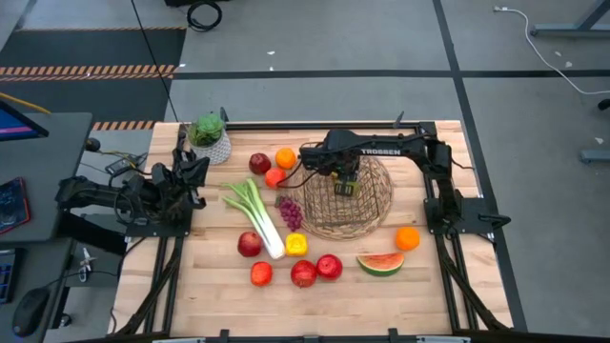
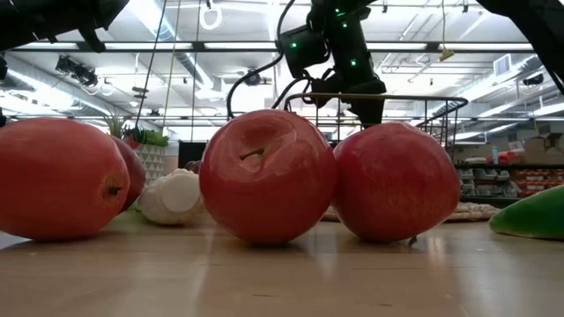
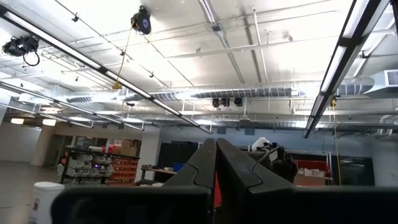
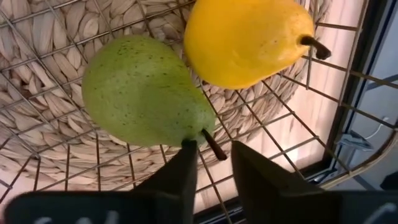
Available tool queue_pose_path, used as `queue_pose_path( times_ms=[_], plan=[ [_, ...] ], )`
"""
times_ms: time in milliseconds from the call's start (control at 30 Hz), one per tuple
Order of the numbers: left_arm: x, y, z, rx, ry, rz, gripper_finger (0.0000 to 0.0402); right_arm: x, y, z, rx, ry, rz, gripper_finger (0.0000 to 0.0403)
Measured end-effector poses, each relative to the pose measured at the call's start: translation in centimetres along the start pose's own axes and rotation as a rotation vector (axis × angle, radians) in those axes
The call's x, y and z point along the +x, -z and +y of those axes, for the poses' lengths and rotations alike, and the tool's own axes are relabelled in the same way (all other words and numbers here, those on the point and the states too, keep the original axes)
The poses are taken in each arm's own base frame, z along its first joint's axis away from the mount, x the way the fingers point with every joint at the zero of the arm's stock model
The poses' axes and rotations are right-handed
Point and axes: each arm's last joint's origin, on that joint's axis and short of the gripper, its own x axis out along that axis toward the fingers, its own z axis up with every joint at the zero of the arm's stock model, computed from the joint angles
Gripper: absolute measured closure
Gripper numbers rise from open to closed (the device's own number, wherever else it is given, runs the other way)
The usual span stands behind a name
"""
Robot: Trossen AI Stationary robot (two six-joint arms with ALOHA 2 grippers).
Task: Build produce basket
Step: Put the green pear into the wire basket, then put the orange into the wire basket
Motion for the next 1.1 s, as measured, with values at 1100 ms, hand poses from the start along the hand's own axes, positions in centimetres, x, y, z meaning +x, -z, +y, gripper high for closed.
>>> queue_pose_path(
  times_ms=[1100],
  plan=[
    [0.0,0.1,0.0,-0.006,0.001,0.005,0.0378,-10.2,11.3,5.1,-0.005,-0.271,-0.448,0.0175]
  ],
)
